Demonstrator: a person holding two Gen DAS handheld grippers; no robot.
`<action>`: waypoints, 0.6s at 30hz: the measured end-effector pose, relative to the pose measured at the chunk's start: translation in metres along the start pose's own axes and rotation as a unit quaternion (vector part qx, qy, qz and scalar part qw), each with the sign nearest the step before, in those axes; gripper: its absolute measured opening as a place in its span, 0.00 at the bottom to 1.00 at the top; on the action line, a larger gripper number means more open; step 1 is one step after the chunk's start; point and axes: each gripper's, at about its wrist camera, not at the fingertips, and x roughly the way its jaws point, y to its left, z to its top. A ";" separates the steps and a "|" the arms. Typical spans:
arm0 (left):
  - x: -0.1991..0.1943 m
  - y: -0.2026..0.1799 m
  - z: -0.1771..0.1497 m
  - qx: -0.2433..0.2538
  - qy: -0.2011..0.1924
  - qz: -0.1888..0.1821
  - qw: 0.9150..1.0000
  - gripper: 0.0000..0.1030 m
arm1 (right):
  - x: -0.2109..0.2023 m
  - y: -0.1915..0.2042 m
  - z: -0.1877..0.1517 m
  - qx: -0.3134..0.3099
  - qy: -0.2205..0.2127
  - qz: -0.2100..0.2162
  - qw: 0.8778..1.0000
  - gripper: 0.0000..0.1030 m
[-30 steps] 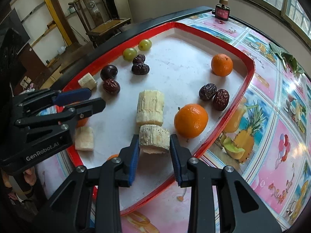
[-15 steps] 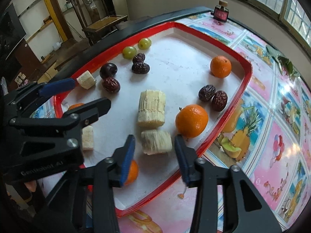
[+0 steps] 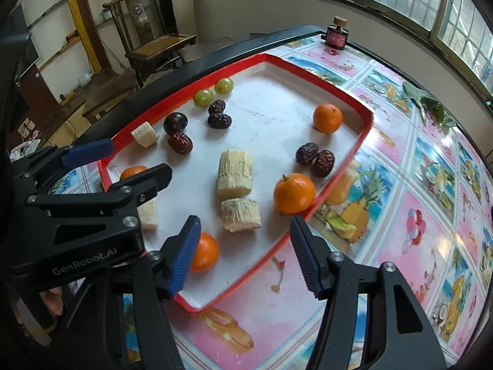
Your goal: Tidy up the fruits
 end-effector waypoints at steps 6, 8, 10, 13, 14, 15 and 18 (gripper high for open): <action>-0.019 -0.002 -0.008 -0.018 -0.001 0.003 1.000 0.78 | -0.022 0.000 -0.008 -0.005 -0.002 -0.002 1.000 0.62; -0.024 -0.003 -0.012 -0.020 0.001 0.009 1.000 0.78 | -0.030 0.000 -0.012 -0.009 -0.003 -0.008 1.000 0.64; -0.029 -0.005 -0.017 -0.021 0.005 0.013 1.000 0.78 | -0.037 -0.001 -0.016 -0.011 -0.001 -0.008 1.000 0.68; -0.033 -0.009 -0.027 -0.023 0.014 0.015 1.000 0.78 | -0.045 -0.002 -0.026 -0.018 0.007 -0.013 1.000 0.69; -0.035 -0.010 -0.030 -0.023 0.017 0.016 0.999 0.78 | -0.047 -0.001 -0.031 -0.024 0.011 -0.017 1.000 0.69; -0.036 -0.011 -0.034 -0.024 0.019 0.016 0.999 0.78 | -0.049 -0.001 -0.035 -0.028 0.014 -0.020 0.999 0.69; -0.040 -0.015 -0.044 -0.029 0.027 0.016 0.999 0.78 | -0.053 0.000 -0.046 -0.036 0.023 -0.024 0.999 0.71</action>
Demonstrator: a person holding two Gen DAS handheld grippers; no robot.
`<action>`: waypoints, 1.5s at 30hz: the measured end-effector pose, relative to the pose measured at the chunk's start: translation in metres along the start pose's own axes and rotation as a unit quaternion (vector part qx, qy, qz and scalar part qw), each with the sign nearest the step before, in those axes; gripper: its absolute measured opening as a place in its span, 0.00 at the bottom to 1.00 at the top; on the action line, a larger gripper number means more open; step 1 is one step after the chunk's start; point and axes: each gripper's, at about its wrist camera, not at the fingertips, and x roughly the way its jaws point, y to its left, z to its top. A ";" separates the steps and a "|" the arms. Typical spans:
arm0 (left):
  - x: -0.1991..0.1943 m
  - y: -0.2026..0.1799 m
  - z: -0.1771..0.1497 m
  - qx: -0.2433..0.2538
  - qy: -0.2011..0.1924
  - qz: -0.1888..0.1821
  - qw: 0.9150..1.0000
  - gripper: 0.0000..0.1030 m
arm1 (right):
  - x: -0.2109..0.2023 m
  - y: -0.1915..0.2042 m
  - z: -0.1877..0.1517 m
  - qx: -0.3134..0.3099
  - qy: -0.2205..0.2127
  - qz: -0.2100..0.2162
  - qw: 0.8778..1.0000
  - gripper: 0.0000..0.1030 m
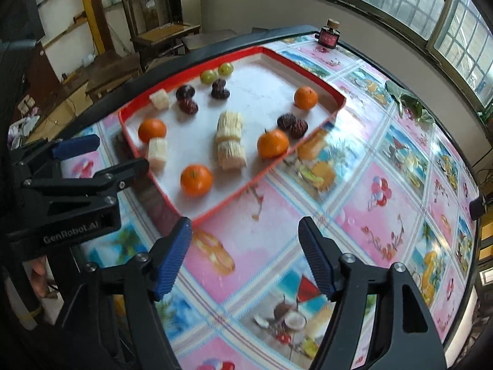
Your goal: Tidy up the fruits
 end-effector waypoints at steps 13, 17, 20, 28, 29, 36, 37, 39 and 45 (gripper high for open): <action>-0.005 -0.009 -0.019 -0.013 0.017 0.008 1.000 0.78 | 0.009 -0.012 -0.019 0.014 0.021 0.011 1.000 0.72; -0.004 -0.008 -0.023 -0.021 0.022 0.015 0.999 0.77 | 0.009 -0.012 -0.019 0.013 0.021 0.013 1.000 0.72; -0.004 -0.005 -0.025 -0.031 0.026 0.020 0.999 0.77 | 0.009 -0.012 -0.021 0.011 0.022 0.013 1.000 0.72; -0.005 -0.001 -0.030 -0.034 0.029 0.016 0.999 0.77 | 0.010 -0.011 -0.021 0.008 0.022 0.014 1.000 0.72; -0.005 -0.001 -0.031 -0.034 0.030 0.015 0.999 0.77 | 0.010 -0.010 -0.021 0.007 0.022 0.014 1.000 0.72; -0.007 0.002 -0.033 -0.032 0.033 0.005 0.999 0.77 | 0.010 -0.008 -0.021 0.006 0.022 0.014 1.000 0.72; -0.007 0.002 -0.032 -0.031 0.035 0.001 0.999 0.77 | 0.010 -0.009 -0.020 0.006 0.022 0.014 1.000 0.72; -0.006 0.001 -0.032 -0.027 0.039 -0.007 0.999 0.77 | 0.010 -0.009 -0.020 0.006 0.022 0.015 1.000 0.72; -0.009 0.000 -0.032 -0.014 0.037 -0.012 0.999 0.77 | 0.010 -0.006 -0.019 0.001 0.020 0.015 1.000 0.72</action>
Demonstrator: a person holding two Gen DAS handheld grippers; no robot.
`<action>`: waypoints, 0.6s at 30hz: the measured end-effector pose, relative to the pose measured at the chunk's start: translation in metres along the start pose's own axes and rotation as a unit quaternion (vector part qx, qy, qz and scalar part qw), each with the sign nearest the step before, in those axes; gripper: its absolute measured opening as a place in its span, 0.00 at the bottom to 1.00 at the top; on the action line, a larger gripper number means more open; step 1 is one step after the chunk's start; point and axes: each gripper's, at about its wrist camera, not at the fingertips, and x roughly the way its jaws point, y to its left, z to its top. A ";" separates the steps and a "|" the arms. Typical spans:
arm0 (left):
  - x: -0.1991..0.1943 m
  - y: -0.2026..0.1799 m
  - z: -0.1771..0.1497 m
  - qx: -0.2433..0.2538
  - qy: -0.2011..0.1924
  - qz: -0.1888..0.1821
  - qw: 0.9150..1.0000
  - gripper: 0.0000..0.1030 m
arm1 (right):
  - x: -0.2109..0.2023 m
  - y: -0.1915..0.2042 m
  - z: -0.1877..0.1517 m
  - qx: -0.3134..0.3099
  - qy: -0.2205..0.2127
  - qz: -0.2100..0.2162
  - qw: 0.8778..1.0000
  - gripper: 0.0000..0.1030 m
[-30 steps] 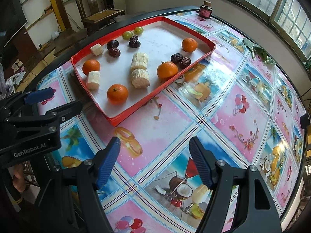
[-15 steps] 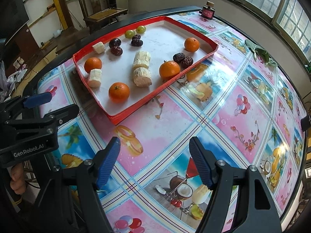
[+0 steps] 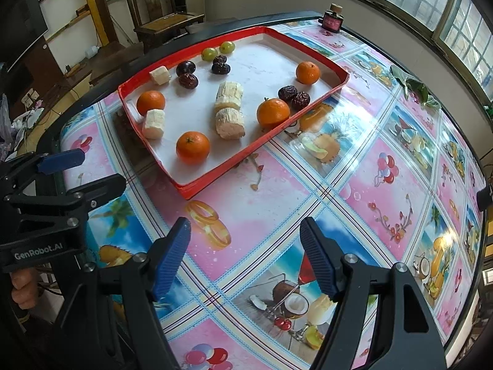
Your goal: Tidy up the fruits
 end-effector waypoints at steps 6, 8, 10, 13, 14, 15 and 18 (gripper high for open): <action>-0.012 -0.009 0.000 0.049 -0.042 0.038 0.997 0.78 | -0.001 -0.001 -0.001 0.000 -0.002 0.000 1.000 0.72; -0.017 -0.013 -0.001 0.065 -0.059 0.044 0.995 0.78 | -0.001 -0.001 -0.001 -0.001 -0.002 0.000 1.000 0.72; -0.022 -0.015 -0.002 0.071 -0.068 0.038 0.994 0.78 | -0.002 -0.002 -0.001 -0.002 -0.003 -0.001 1.000 0.72; -0.019 -0.015 0.003 0.069 -0.041 0.011 0.997 0.79 | -0.002 -0.002 -0.001 -0.003 -0.003 -0.001 1.000 0.72; -0.017 -0.016 0.004 0.069 -0.032 0.011 0.997 0.79 | -0.002 -0.002 0.000 -0.003 -0.002 -0.001 1.000 0.72; -0.013 -0.016 0.007 0.070 -0.021 0.020 0.997 0.78 | -0.002 -0.002 -0.001 -0.003 -0.003 -0.001 1.000 0.72; -0.009 -0.018 0.005 0.066 -0.004 0.040 0.997 0.70 | -0.002 -0.002 0.000 -0.003 -0.003 0.000 1.000 0.72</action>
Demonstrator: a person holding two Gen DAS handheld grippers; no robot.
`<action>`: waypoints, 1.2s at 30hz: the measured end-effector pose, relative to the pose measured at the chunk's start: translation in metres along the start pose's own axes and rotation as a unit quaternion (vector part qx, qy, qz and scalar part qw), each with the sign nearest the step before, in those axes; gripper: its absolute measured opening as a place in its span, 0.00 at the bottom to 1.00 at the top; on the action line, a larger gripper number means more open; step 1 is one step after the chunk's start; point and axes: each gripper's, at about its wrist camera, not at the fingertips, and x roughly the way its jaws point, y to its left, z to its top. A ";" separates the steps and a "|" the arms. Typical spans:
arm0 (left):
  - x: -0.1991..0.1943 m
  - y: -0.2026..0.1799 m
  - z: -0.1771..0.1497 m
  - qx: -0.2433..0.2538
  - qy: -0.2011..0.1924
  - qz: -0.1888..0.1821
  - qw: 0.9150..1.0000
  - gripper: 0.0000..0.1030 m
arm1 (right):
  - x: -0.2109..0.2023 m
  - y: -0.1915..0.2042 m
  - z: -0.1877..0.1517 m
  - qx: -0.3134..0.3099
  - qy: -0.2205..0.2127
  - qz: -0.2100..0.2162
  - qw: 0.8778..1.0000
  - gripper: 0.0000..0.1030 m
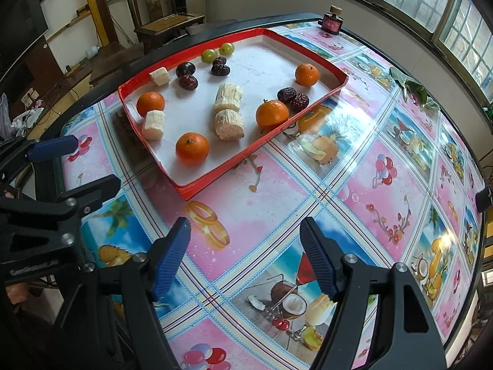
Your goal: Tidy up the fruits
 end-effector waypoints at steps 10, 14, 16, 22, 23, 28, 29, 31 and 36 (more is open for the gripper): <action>-0.001 -0.002 -0.007 0.000 0.001 0.023 1.000 0.69 | 0.002 0.001 0.000 -0.003 0.003 0.000 1.000 0.72; -0.001 -0.002 -0.007 0.002 -0.001 0.016 1.000 0.70 | 0.003 0.000 0.000 -0.005 0.003 0.000 1.000 0.72; -0.001 -0.003 -0.006 0.002 -0.001 0.005 1.000 0.72 | 0.004 0.000 0.000 -0.005 0.003 0.001 1.000 0.72; -0.005 -0.008 -0.005 0.015 -0.013 -0.009 1.000 0.78 | 0.004 0.000 0.001 -0.005 0.004 0.000 1.000 0.72; -0.005 -0.009 -0.005 0.014 -0.013 -0.010 1.000 0.78 | 0.004 0.000 0.001 -0.004 0.004 0.001 1.000 0.72; -0.009 -0.011 -0.006 0.017 -0.033 -0.008 0.999 0.78 | 0.006 -0.002 0.000 -0.004 0.005 0.001 1.000 0.72; -0.011 -0.012 -0.006 0.020 -0.042 -0.002 0.999 0.78 | 0.007 -0.002 0.000 -0.004 0.005 0.000 1.000 0.72; -0.014 -0.014 -0.006 0.023 -0.053 0.004 0.998 0.78 | 0.007 -0.004 0.000 -0.004 0.006 0.000 1.000 0.72; -0.012 -0.010 -0.004 0.016 -0.049 -0.008 0.999 0.78 | 0.008 -0.006 0.000 -0.002 0.006 0.001 1.000 0.72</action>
